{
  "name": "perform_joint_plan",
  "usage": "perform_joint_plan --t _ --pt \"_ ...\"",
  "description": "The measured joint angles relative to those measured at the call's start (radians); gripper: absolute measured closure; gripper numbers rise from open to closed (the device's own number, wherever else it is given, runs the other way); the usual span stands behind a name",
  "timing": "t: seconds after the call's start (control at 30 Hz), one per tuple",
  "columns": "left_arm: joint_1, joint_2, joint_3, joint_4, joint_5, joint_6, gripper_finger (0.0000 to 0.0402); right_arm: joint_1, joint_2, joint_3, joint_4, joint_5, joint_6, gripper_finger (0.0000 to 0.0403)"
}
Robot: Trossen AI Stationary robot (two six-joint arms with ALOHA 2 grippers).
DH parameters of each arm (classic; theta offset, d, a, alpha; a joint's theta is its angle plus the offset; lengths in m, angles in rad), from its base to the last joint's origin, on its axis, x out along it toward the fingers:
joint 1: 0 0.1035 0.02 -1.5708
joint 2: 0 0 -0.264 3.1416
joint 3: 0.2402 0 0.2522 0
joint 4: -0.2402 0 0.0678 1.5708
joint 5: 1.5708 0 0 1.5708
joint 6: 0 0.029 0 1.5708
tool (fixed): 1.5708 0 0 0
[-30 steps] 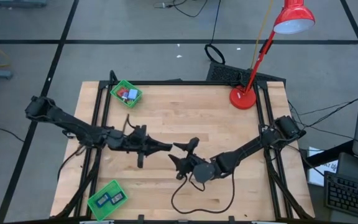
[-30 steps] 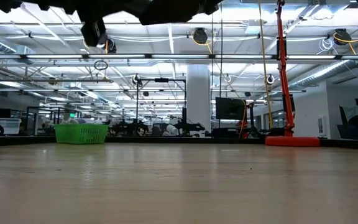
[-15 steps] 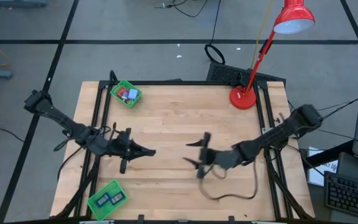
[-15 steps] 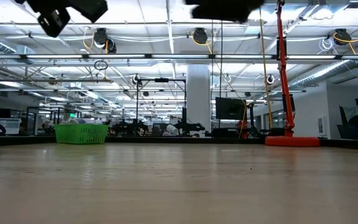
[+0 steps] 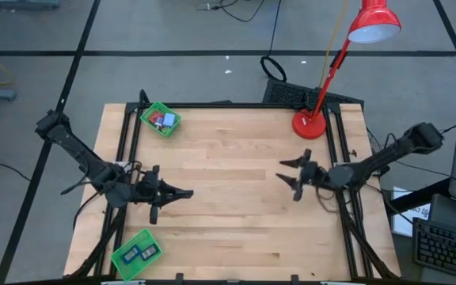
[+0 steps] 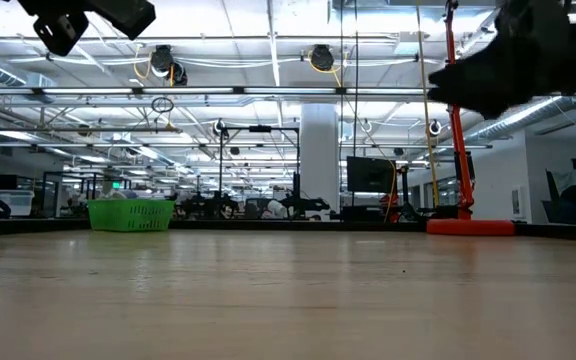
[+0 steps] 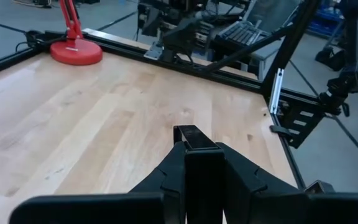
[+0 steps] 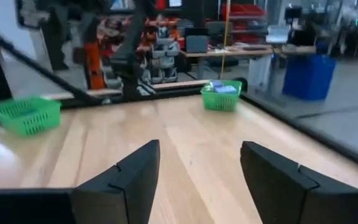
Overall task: Pick & Place Office items
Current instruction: Put the black digital timer into the bottom green basket
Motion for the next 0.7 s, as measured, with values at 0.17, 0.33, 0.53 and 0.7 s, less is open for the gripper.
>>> perform_joint_plan --t 0.17,0.33,0.53,0.7 --pt "0.001 0.000 0.000 0.005 -0.001 -0.019 0.0337 -0.111 -0.093 -0.091 0.116 -0.261 -0.009 0.0190" --pt "0.001 0.000 0.000 0.005 0.002 -0.019 0.0344 -0.322 -0.177 -0.124 0.114 -0.533 -0.001 0.0192" --pt "0.001 -0.003 0.000 -0.033 0.147 0.032 0.0344 -0.501 -0.305 -0.180 0.116 -0.758 0.003 0.0189" --pt "-0.001 -0.009 0.000 -0.160 0.362 -0.126 0.0344 -0.550 -0.376 -0.181 0.043 -0.755 -0.020 0.0189"
